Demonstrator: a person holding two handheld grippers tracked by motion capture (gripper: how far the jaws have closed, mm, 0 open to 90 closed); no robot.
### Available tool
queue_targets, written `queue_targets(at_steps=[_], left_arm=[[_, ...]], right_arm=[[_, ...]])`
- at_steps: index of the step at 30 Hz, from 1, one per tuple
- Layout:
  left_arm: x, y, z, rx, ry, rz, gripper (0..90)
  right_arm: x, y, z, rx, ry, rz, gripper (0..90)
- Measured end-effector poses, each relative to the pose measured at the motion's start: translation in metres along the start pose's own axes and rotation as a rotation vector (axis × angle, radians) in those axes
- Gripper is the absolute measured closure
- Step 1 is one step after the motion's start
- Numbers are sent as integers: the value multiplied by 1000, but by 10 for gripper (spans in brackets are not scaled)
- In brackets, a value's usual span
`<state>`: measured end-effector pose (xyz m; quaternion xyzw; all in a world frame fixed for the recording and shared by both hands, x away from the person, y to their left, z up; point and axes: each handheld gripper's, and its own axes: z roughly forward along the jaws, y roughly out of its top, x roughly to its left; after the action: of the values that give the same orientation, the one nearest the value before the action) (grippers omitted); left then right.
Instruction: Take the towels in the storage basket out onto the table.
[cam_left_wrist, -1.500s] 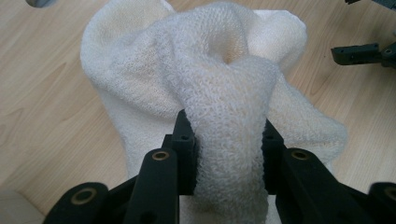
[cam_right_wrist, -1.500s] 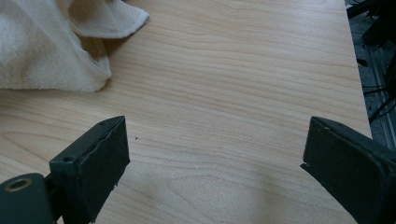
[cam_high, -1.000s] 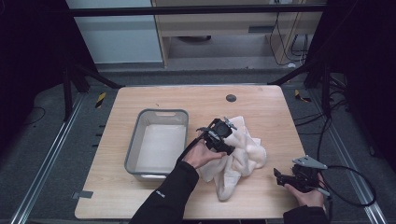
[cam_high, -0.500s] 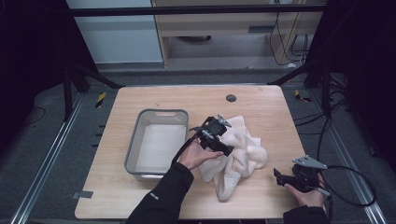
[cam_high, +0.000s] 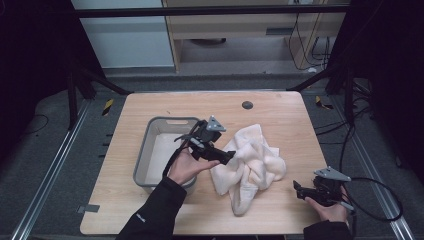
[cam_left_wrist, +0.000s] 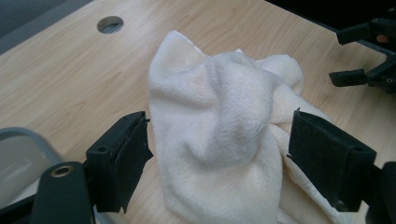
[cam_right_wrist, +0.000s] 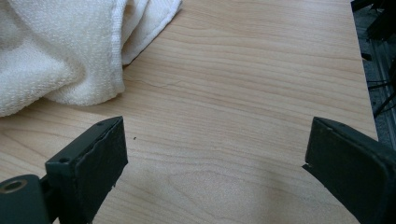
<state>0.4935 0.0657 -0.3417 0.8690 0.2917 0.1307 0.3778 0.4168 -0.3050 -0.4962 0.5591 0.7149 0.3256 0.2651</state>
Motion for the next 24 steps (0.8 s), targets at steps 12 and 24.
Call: queue_targets(at_steps=[12,24], left_arm=[[27,-33,-38,-88,52,-84,198],[56,-84,-71,-155,136,-181,202]], right_arm=[[1,-1,0,5,5,4,56],[3,-1,0,11,13,-3,56]])
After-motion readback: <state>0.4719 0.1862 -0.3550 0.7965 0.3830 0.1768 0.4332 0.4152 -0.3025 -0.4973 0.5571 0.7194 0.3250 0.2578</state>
